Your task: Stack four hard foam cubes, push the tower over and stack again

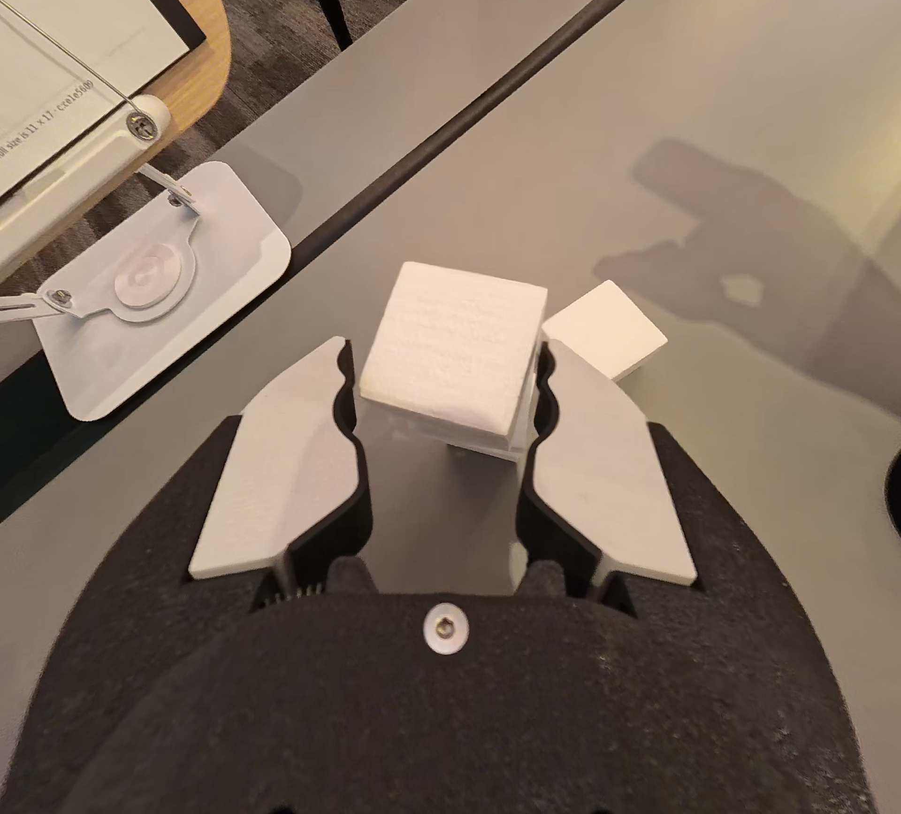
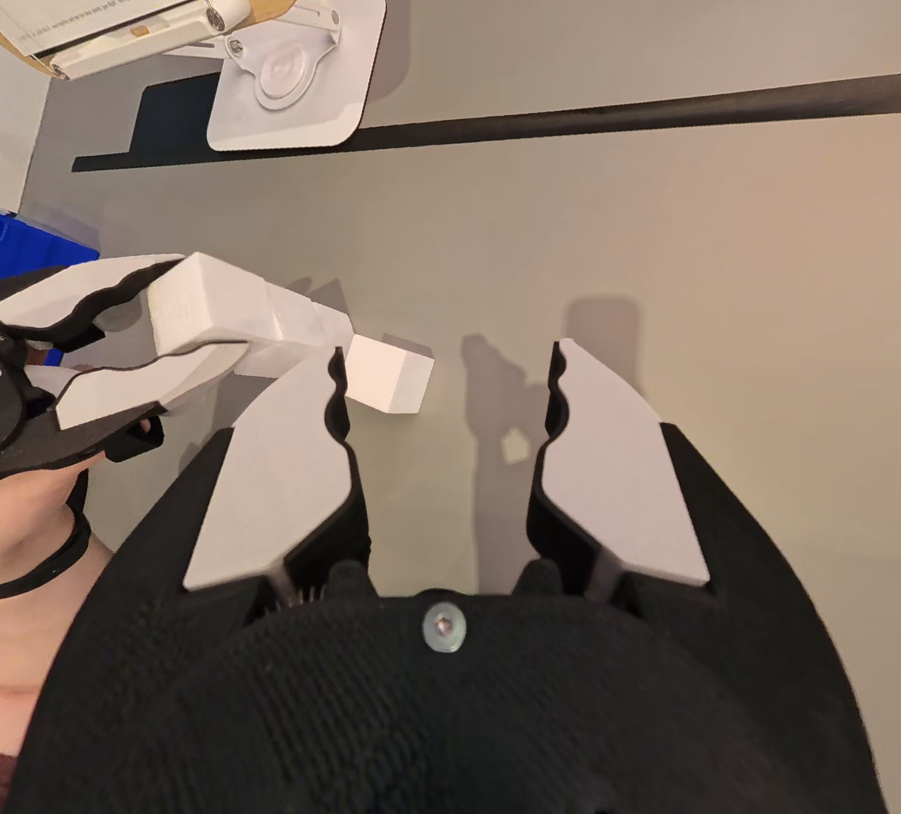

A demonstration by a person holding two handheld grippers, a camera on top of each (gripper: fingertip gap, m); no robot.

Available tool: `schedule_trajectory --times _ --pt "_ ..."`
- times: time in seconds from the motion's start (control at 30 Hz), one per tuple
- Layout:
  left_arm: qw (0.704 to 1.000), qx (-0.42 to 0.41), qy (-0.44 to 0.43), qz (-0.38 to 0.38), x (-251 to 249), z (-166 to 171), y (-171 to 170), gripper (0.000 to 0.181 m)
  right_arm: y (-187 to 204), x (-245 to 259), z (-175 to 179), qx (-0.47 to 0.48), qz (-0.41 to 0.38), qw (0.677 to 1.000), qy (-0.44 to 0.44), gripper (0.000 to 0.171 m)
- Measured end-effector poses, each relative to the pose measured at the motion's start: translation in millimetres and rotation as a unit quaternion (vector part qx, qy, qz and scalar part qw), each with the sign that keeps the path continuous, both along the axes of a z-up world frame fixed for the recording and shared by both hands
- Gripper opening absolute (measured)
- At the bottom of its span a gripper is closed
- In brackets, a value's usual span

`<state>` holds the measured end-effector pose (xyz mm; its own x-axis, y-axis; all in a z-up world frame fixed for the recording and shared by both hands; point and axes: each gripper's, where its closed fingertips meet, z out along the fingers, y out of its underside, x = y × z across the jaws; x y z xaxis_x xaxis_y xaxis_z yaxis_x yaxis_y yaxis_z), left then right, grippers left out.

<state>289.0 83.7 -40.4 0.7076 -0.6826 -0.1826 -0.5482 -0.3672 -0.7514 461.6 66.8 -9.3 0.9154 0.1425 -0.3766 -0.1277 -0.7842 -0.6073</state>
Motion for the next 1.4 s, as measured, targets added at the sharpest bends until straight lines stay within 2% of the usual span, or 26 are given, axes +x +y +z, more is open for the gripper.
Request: schedule_trajectory --times 0.13,0.23,0.33,0.4,0.47,0.57,0.73,0.9,1.0,1.1,1.2,1.27,1.4 --pt "1.000 0.000 -0.005 0.003 0.5 -0.6 -1.7 0.092 -1.7 -11.7 -13.4 -0.013 0.064 0.998 -0.012 0.081" --pt "0.999 0.013 -0.034 0.006 -5.9 12.3 -5.2 0.092 -4.4 -29.7 -26.7 0.001 0.178 0.984 -0.002 0.078" --pt "0.998 0.027 -0.064 0.008 -22.0 30.9 -10.3 0.090 -11.5 -47.5 -48.4 0.072 0.333 0.940 -0.033 0.071" --pt "0.995 0.038 -0.086 0.013 -38.8 45.1 -12.9 0.088 -23.4 -60.7 -66.9 0.090 0.411 0.907 -0.020 0.070" --pt "0.993 0.048 -0.103 0.025 -60.0 60.9 -12.3 0.086 -22.8 -71.5 -74.7 0.115 0.441 0.890 -0.005 0.070" --pt "0.990 0.059 -0.118 0.047 -96.8 80.3 -12.9 0.086 -23.0 -90.7 -65.7 0.174 0.471 0.864 0.029 0.068" --pt "0.985 0.054 -0.145 0.080 -152.6 93.9 -13.4 0.084 -23.2 -102.7 -80.2 0.180 0.493 0.851 -0.006 0.072" --pt "0.972 0.046 -0.216 0.080 -178.6 108.7 -18.4 0.080 -20.1 -109.3 -112.5 0.137 0.505 0.851 -0.044 0.073" --pt "0.968 0.056 -0.225 0.090 -190.2 112.9 -18.2 0.078 -21.4 -108.1 -128.5 0.108 0.514 0.849 -0.059 0.061" --pt "0.967 0.054 -0.233 0.084 -192.3 114.3 -19.6 0.076 -21.1 -101.1 -126.0 0.104 0.503 0.857 -0.045 0.058" --pt "0.966 0.057 -0.235 0.088 -196.1 114.7 -18.2 0.076 -17.1 -77.2 -109.4 0.119 0.463 0.878 -0.025 0.058" --pt "0.966 0.058 -0.234 0.092 -198.7 114.5 -17.1 0.076 -12.8 -56.9 -86.1 0.132 0.414 0.901 0.001 0.058" --pt "0.964 0.059 -0.244 0.090 -199.9 117.2 -15.6 0.074 -2.5 -38.8 1.2 0.189 0.295 0.934 0.073 0.057"
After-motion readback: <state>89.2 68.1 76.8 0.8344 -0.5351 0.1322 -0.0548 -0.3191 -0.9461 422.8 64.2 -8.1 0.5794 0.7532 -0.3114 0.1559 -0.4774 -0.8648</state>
